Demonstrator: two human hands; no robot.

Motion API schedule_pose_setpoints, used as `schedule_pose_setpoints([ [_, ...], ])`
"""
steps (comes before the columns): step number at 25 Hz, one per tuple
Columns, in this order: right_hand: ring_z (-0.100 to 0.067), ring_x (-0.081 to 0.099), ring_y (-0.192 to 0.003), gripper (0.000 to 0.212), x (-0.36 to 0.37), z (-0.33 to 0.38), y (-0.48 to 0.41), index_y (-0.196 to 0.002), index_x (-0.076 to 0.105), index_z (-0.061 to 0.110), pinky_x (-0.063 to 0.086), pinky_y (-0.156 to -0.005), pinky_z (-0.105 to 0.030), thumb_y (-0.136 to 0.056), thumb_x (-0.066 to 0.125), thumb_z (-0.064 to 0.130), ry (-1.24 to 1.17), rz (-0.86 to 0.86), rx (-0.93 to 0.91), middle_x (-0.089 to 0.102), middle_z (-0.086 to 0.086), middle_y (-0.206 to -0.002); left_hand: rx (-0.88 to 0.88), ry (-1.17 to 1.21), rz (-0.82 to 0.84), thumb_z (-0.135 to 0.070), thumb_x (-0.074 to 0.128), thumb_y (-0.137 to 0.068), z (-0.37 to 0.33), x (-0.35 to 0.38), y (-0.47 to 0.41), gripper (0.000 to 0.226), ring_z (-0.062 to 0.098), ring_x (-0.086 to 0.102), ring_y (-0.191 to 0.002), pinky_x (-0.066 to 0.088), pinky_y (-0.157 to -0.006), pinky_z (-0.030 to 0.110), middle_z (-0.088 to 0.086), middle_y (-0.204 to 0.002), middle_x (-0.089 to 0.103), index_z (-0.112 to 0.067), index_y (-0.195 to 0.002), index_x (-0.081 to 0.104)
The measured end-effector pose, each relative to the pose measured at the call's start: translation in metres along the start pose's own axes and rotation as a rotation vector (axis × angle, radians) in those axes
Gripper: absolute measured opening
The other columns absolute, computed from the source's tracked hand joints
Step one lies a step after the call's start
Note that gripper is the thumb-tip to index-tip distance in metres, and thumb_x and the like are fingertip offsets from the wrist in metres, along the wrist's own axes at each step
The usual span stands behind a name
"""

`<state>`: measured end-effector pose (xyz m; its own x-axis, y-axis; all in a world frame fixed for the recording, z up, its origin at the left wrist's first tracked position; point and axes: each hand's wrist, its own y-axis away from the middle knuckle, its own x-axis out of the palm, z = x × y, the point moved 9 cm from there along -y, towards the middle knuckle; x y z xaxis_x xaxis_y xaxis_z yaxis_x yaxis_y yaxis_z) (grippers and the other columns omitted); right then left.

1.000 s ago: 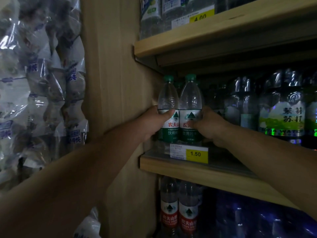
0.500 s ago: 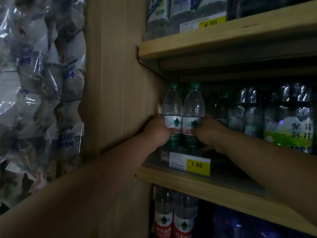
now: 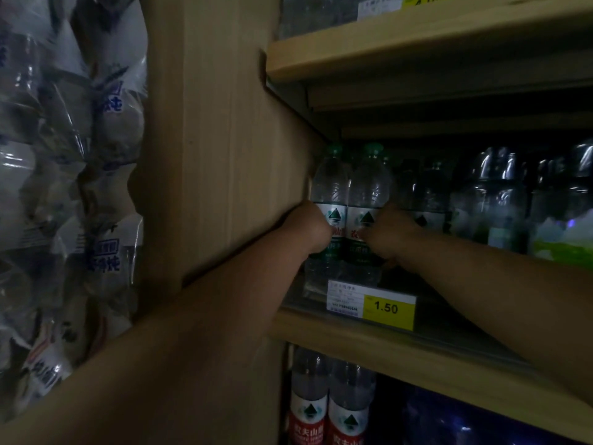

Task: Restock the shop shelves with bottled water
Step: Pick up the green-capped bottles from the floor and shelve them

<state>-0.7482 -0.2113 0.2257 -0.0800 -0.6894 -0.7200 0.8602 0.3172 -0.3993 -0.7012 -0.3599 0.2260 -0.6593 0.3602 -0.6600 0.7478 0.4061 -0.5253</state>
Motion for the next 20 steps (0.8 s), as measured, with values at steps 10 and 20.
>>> schedule_pose_setpoints([
  [10,-0.031,0.056,-0.115,0.08,0.003,-0.008,-0.002,-0.152,0.016,0.006,0.053,-0.088,-0.036,-0.088,0.064,0.007,-0.02,0.014,-0.001,0.05,-0.02,-0.136,0.034,0.101,0.005,-0.018,0.066,-0.09,0.002,0.001,0.008,0.049,0.025,0.057,-0.117,0.046,-0.095,0.03,0.009,-0.135,0.058,-0.012,-0.136,0.05],
  [20,-0.031,0.044,-0.13,0.091,-0.014,0.011,0.053,-0.153,0.011,0.011,0.042,-0.1,-0.033,-0.087,0.07,0.03,0.154,0.102,-0.181,0.035,-0.018,-0.149,0.259,-0.055,0.029,-0.013,0.074,-0.082,-0.032,-0.032,0.067,0.071,0.02,0.06,-0.114,0.048,-0.1,0.038,0.008,-0.128,0.062,-0.017,-0.143,0.038],
])
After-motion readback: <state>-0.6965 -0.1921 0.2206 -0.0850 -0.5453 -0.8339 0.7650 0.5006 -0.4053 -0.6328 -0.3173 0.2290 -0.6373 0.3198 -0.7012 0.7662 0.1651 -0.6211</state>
